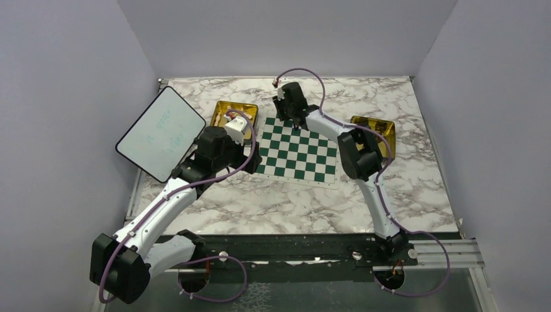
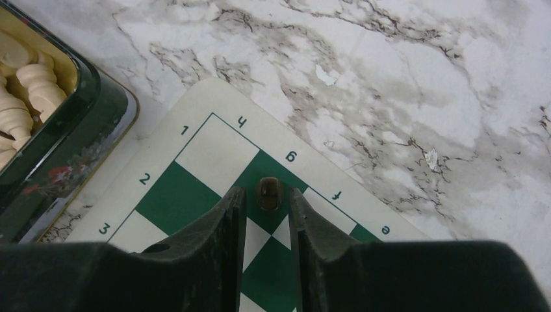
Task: Set up the chess pieces on the board
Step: Place the chess piece on the chessboard.
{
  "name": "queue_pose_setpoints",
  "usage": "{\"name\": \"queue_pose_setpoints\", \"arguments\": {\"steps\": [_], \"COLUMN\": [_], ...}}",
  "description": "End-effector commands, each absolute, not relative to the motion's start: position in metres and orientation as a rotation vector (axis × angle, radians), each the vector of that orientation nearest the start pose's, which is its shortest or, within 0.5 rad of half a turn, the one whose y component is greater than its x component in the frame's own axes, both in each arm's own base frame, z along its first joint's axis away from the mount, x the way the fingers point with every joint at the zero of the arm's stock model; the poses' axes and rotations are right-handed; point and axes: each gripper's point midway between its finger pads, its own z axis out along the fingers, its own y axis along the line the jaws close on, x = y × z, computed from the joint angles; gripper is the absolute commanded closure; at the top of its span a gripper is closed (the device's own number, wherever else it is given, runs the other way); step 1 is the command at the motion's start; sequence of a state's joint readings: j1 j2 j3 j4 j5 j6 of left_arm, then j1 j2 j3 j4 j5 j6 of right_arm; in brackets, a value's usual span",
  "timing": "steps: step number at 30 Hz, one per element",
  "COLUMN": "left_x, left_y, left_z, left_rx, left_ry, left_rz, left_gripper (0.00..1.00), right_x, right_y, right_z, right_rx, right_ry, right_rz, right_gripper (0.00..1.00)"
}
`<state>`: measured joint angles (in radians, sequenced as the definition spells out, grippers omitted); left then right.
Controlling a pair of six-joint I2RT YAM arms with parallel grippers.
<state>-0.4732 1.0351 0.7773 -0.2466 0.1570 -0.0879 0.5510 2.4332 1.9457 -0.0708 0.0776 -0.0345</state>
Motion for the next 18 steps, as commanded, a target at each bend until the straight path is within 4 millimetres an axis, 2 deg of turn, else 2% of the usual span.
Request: {"name": "queue_pose_setpoints", "arguments": {"steps": [1,6,11,18], "left_x": [0.283,0.283,0.284,0.286], "left_y": [-0.180,-0.180,-0.180,-0.181], "left_z": [0.189,0.189,0.188,0.186], "left_rx": [0.512,0.512,0.505,0.478], "left_ry": [2.003,2.003,2.009,2.015], "left_rz": [-0.510,-0.509,-0.509,-0.519], "left_gripper": [0.01,0.01,0.01,0.01], "right_x": [0.560,0.562,0.561,0.539], "right_y": [0.336,0.338,0.337,0.323], "right_z": [0.047,0.062,0.086,0.135], "right_rx": [-0.579,-0.559,-0.507,-0.436], "right_ry": [2.096,2.077,2.067,2.061], "right_rz": [0.242,0.253,0.267,0.298], "right_gripper": [0.63,0.49,0.40,0.33]}}
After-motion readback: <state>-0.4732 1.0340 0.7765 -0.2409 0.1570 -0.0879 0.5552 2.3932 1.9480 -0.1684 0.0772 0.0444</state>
